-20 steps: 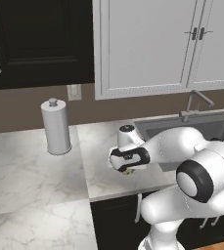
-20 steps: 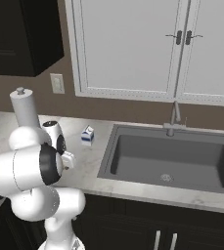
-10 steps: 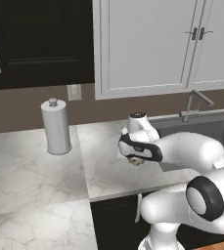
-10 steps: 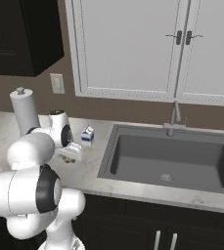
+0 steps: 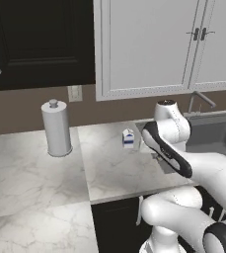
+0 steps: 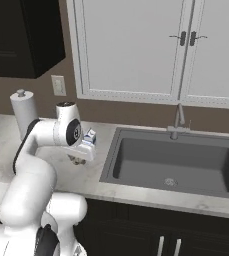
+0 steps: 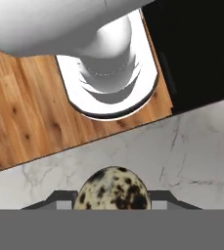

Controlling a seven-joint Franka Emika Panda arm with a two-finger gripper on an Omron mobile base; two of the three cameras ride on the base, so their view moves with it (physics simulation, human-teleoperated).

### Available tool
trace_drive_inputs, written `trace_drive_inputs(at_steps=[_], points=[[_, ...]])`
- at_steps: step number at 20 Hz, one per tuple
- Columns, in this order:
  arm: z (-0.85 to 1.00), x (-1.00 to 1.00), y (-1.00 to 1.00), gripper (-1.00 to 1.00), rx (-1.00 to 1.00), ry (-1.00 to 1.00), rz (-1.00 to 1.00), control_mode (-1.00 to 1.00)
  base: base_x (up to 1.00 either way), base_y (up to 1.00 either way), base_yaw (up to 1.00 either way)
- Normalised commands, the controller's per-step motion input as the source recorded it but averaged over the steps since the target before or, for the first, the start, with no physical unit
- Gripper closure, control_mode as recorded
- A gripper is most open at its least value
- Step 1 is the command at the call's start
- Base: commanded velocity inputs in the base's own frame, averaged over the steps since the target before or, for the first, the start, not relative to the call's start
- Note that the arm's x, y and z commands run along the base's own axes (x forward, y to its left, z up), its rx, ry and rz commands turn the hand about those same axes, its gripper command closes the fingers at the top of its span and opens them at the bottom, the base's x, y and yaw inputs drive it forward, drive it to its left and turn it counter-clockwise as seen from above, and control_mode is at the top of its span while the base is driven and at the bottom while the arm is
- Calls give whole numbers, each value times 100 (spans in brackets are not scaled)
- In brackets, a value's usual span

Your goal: Gather the eggs and milk located in the vicinity of the sink area and place them right next to the bowl.

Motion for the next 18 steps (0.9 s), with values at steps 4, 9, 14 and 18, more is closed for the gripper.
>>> trace_drive_inputs(at_steps=[4, 9, 14, 18], points=[[64, -74, -41, 100, 2, 0, 1, -100, 0, 0, 0], [58, -75, -19, 100, 8, -1, 0, -100, 0, 0, 0], [27, -58, 0, 100, 1, -14, 0, -100, 0, 0, 0], [28, -33, 0, 100, 0, -6, 0, -100, 0, 0, 0]])
